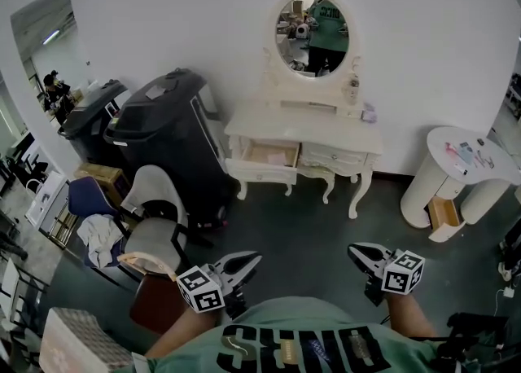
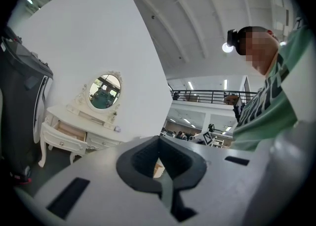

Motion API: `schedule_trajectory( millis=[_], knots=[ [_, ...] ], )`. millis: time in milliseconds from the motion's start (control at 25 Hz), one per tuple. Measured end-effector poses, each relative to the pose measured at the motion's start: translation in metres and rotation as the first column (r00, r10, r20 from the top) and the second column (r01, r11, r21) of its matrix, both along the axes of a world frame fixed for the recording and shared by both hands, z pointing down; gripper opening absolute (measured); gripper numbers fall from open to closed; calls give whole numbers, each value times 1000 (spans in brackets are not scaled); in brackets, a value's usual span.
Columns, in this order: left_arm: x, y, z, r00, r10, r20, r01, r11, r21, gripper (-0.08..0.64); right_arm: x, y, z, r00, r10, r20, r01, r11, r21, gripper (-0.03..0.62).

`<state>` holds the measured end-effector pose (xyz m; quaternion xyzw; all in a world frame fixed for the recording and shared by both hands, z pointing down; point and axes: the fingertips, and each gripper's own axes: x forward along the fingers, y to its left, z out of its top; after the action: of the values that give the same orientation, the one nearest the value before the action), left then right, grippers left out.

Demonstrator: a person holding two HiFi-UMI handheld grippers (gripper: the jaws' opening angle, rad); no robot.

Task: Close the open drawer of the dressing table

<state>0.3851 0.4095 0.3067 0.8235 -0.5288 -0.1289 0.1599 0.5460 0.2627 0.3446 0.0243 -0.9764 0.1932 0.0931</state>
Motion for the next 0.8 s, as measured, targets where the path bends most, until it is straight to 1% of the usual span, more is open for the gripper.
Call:
schedule_trajectory(
  millis=[160,280,400,560,680,800],
  knots=[
    [-43,9,-1,1000,3,-1,-3,1000,5,8,-42,14,-7,1000,-3,2,3,1000,6,12],
    [-85,16,-9,1000,8,1,-8,999,37,8,-82,25,-16,1000,-5,-6,5,999,39,12],
    [-131,26,-16,1000,11,10,-12,998,56,8,-126,31,-28,1000,8,4,-8,999,53,12],
    [-190,38,-22,1000,-7,6,7,997,77,8,-182,44,-36,1000,-8,-4,8,997,73,12],
    [-223,44,-24,1000,-3,1,3,997,82,8,-216,51,-41,1000,-13,-9,14,996,86,12],
    [-249,48,-22,1000,8,-4,-8,997,79,8,-239,52,-46,1000,2,-11,-1,996,88,12]
  ],
)
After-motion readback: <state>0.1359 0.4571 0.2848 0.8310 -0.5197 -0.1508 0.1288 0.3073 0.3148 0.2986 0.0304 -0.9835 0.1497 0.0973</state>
